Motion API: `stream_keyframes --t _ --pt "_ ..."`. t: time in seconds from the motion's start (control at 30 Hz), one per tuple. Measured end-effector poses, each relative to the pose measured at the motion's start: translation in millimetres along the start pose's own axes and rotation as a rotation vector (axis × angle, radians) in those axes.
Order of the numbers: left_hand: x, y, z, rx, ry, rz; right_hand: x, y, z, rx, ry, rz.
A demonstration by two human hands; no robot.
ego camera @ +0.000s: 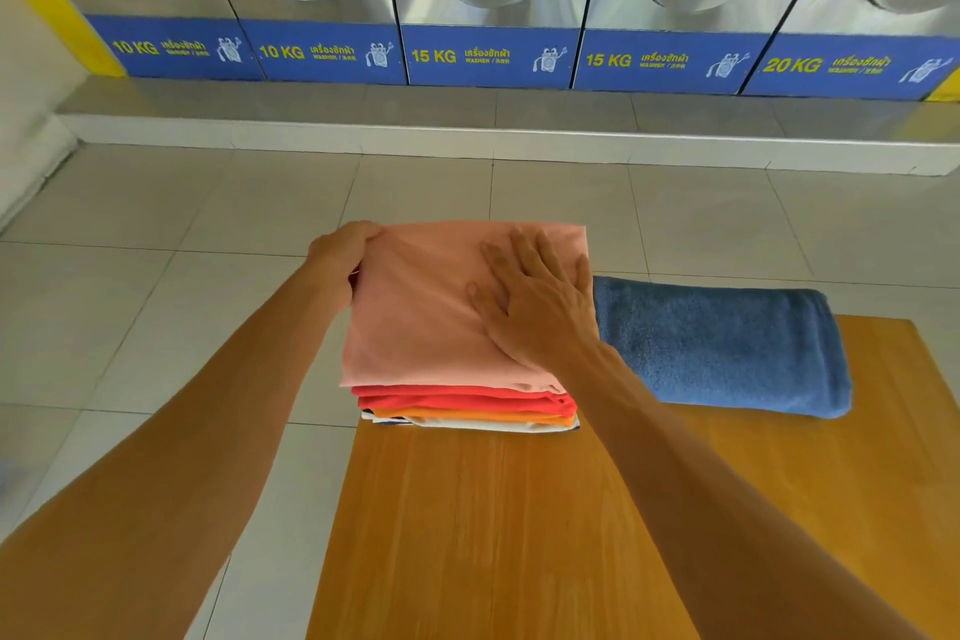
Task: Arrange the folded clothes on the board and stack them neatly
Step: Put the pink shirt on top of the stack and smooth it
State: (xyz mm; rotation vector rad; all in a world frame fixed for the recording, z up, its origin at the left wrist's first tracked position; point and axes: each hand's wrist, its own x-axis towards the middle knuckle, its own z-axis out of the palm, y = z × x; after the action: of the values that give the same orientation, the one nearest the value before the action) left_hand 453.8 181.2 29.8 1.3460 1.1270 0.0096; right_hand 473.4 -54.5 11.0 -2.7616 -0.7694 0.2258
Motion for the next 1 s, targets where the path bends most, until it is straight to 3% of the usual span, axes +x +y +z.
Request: stream_keyframes --t 0.2,0.33,0.4,0.47,0.57,0.63,0.73,0.83,1.0 --pt "0.2 3.7 -2.8 -0.161 -0.045 -0.132 -5.7 -1.7 1.5 -0.021 0.007 -0.008" --pt "-2.2 -3.9 -5.1 -0.175 0.041 -0.024 -4.9 -4.4 1.0 -0.026 -0.006 0.01" --pt "-13.7 -11.0 -14.0 -0.069 0.122 0.108 -4.9 -5.9 0.8 -0.007 -0.023 0.028" --pt "-30.3 -27.3 -27.6 0.201 0.167 0.263 -4.3 -6.7 1.9 0.011 -0.024 0.046" --pt "-53.8 -59.6 -44.6 0.441 -0.015 0.264 -3.2 -7.5 2.9 0.019 -0.015 0.051" --pt "-60.0 -72.1 -52.3 0.315 -0.203 0.191 -3.5 -6.4 4.0 0.033 -0.008 0.047" --pt "-61.1 -72.4 -63.1 0.019 -0.331 0.14 -4.8 -4.3 3.1 0.062 0.01 0.044" --pt "-66.2 -72.2 -62.7 -0.1 -0.297 0.136 -3.5 -3.1 2.7 0.045 0.002 0.044" --pt "-77.7 -70.3 -60.6 0.074 -0.135 0.212 -1.2 -5.9 -2.0 0.003 -0.05 0.059"
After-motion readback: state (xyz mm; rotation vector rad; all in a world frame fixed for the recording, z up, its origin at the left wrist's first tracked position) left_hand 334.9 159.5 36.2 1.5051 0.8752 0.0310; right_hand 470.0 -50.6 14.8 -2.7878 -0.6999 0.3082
